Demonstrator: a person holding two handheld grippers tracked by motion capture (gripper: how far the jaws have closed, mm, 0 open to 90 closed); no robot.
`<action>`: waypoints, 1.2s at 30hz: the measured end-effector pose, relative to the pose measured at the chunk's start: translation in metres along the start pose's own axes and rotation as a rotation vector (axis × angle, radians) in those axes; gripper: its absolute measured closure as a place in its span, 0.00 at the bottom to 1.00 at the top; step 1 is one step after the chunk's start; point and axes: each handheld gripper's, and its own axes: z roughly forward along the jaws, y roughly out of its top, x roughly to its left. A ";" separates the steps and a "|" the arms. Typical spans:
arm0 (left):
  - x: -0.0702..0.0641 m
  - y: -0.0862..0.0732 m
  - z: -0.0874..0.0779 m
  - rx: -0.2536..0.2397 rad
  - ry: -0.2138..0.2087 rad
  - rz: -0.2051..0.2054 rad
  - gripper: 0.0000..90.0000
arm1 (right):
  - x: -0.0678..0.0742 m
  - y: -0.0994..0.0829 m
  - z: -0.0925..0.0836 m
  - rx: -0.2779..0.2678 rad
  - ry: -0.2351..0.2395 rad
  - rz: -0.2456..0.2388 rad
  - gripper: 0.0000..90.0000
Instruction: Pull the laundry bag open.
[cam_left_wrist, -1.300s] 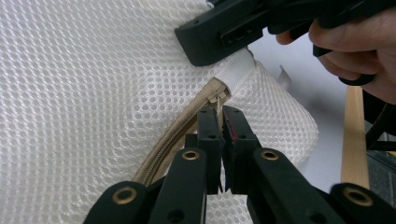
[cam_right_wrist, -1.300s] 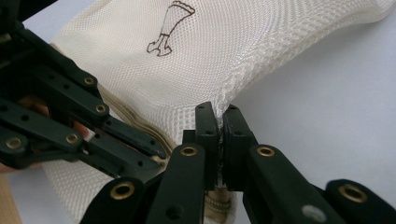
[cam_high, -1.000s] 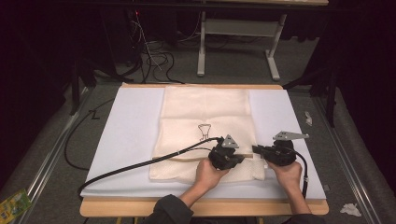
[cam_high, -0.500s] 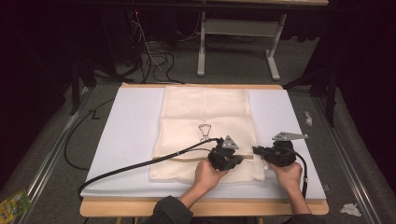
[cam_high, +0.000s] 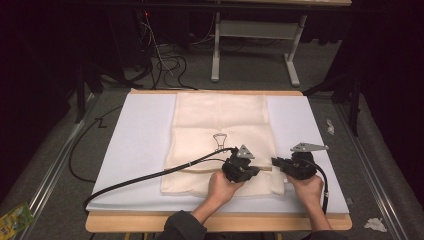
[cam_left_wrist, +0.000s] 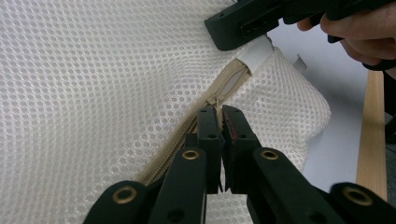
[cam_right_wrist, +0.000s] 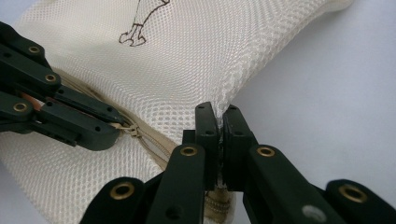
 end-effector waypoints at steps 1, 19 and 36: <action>0.000 0.000 -0.002 -0.011 -0.001 -0.001 0.97 | 0.000 0.001 0.000 -0.002 -0.004 -0.009 0.98; 0.006 -0.003 -0.015 -0.010 0.022 -0.016 0.97 | -0.005 -0.003 0.009 -0.031 0.008 0.015 0.98; 0.008 -0.003 -0.032 -0.041 0.041 -0.007 0.97 | 0.000 0.005 0.007 -0.026 -0.017 -0.025 0.98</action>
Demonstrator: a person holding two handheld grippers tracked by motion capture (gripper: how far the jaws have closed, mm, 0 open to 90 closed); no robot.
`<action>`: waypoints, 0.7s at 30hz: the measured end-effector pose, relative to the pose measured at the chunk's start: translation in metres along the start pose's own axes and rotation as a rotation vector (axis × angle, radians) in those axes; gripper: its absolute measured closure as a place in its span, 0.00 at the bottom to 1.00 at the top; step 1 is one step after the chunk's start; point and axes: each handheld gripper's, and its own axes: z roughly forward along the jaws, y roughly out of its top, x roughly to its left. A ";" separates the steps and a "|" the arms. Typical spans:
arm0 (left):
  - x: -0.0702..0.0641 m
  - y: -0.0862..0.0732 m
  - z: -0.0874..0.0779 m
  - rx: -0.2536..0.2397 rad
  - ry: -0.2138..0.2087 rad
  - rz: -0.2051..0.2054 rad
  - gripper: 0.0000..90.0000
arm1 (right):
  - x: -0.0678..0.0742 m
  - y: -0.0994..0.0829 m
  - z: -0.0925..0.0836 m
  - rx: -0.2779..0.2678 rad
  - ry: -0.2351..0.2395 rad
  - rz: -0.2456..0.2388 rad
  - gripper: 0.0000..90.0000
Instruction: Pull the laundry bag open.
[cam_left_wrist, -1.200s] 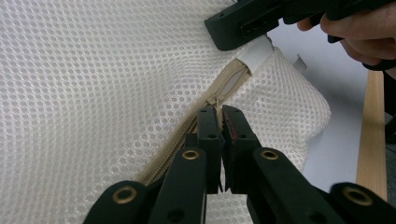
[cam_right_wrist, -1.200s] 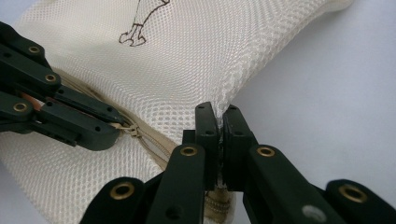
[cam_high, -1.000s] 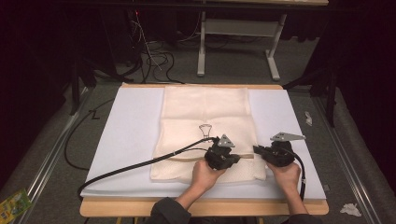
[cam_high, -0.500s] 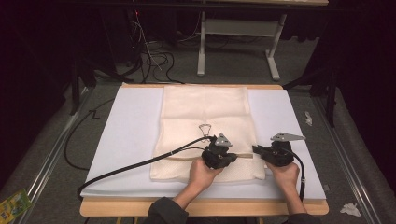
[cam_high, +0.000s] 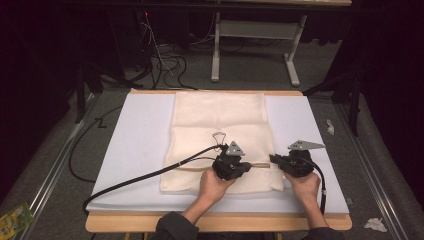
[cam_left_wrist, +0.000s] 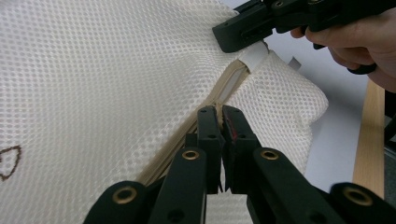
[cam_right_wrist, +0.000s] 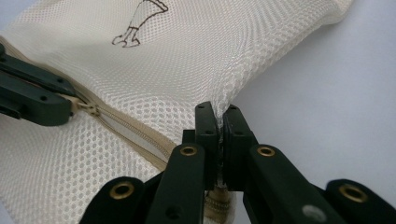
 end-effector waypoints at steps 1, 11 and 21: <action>0.001 0.000 -0.002 -0.006 -0.001 -0.005 0.97 | 0.000 0.000 0.000 -0.003 0.002 0.005 0.98; 0.007 -0.004 -0.006 -0.025 -0.012 -0.032 0.97 | 0.002 0.000 0.002 0.003 -0.006 -0.002 0.98; 0.008 -0.011 -0.008 -0.030 0.001 -0.025 0.97 | 0.002 -0.005 0.005 -0.005 -0.012 0.000 0.98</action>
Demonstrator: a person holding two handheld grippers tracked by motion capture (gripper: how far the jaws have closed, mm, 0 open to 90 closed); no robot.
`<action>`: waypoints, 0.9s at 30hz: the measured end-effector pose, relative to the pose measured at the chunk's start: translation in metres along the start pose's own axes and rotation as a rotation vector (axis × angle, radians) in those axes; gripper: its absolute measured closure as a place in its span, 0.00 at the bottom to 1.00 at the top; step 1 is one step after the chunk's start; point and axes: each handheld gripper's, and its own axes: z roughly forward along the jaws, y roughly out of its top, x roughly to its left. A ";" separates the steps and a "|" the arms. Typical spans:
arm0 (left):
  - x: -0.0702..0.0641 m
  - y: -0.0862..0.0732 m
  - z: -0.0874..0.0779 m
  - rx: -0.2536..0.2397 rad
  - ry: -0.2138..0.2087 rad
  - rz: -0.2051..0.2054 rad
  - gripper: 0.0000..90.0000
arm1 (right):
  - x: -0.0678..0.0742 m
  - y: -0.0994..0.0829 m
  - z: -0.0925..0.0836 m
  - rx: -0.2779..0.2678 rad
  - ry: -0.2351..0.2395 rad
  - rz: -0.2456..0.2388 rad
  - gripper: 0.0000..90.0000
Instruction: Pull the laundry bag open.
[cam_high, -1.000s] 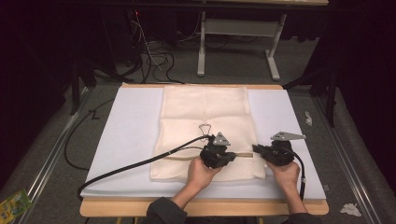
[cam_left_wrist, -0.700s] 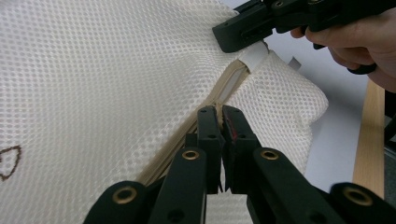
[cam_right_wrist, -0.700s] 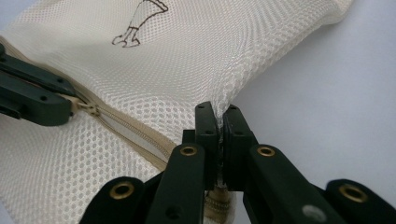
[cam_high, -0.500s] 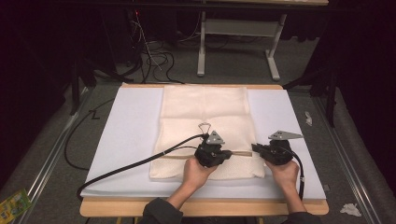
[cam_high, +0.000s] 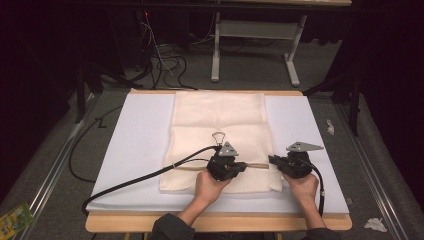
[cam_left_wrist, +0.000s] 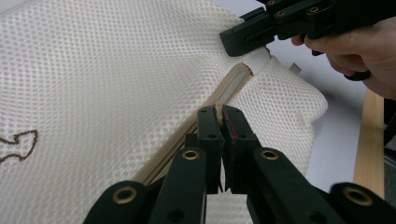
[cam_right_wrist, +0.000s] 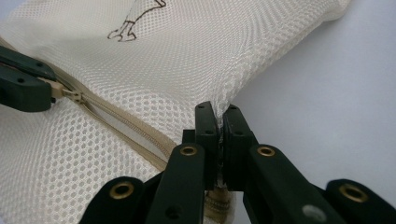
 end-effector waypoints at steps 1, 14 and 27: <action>0.001 0.000 -0.001 0.002 -0.002 -0.004 0.97 | 0.000 0.000 0.000 0.001 0.000 -0.002 0.98; 0.004 -0.001 -0.013 -0.021 0.012 -0.008 0.97 | -0.003 -0.001 -0.003 -0.003 -0.011 0.017 0.98; 0.008 -0.002 -0.022 -0.041 0.022 -0.011 0.97 | -0.004 0.000 -0.003 -0.011 -0.012 0.016 0.98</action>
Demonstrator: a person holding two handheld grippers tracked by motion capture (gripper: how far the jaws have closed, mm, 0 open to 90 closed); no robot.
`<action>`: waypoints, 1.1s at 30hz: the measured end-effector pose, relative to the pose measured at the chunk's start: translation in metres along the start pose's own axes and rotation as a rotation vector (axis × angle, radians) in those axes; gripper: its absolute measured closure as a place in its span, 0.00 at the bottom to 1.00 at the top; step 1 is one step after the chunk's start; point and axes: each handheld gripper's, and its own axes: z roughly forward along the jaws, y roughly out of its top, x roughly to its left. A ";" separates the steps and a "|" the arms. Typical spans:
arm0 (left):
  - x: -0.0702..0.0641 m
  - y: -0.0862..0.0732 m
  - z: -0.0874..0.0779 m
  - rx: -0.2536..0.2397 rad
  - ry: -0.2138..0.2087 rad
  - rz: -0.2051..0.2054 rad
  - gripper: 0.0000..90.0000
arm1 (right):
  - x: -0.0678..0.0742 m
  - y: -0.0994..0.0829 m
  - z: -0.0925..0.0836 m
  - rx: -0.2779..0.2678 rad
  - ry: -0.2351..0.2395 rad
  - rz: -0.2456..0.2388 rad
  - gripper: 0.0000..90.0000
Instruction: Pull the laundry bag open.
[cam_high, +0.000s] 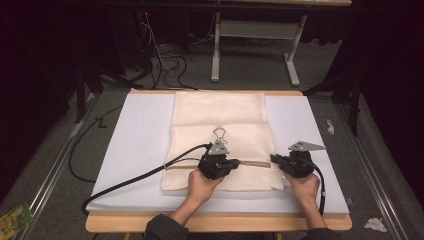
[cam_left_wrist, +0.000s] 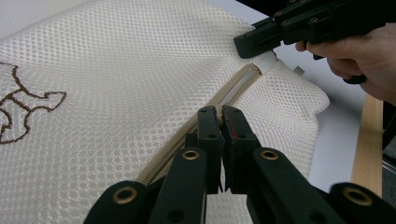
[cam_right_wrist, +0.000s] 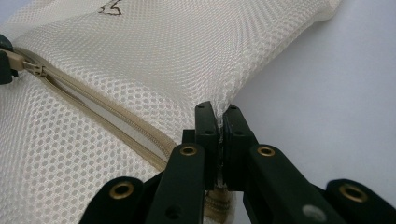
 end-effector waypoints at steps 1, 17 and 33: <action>0.000 0.000 0.000 0.000 -0.002 -0.004 0.97 | 0.000 0.000 0.000 -0.001 -0.002 -0.007 0.98; 0.006 -0.004 -0.009 -0.008 -0.001 -0.005 0.97 | 0.003 0.001 0.000 0.022 -0.015 -0.007 0.98; 0.014 -0.010 -0.024 -0.030 0.010 -0.022 0.97 | 0.005 0.003 0.002 0.027 -0.023 -0.016 0.98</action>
